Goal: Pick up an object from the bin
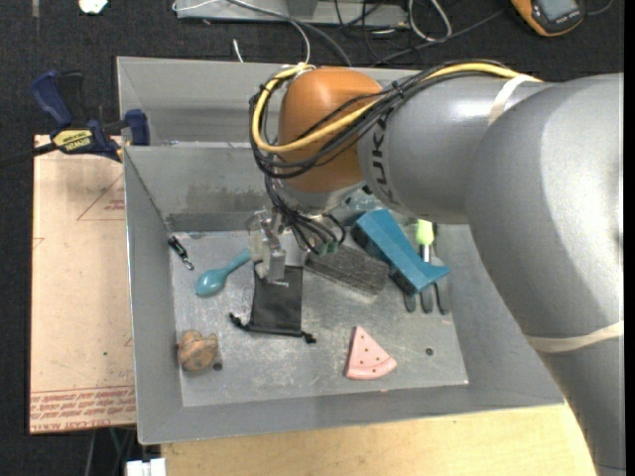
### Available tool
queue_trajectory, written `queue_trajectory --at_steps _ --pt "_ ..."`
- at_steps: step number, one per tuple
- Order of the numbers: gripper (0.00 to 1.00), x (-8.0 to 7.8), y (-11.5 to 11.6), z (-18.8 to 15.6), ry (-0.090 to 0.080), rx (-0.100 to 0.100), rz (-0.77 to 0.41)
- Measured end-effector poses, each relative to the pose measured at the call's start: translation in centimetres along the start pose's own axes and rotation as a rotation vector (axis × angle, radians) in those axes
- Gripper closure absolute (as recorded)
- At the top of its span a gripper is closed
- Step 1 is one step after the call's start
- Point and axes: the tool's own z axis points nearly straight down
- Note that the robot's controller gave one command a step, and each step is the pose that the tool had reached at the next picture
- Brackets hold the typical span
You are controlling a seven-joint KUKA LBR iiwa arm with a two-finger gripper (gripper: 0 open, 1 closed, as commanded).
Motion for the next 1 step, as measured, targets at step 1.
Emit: queue_trajectory --at_steps 1 --pt "1.0 0.43 -0.25 1.18 -0.003 -0.001 0.039"
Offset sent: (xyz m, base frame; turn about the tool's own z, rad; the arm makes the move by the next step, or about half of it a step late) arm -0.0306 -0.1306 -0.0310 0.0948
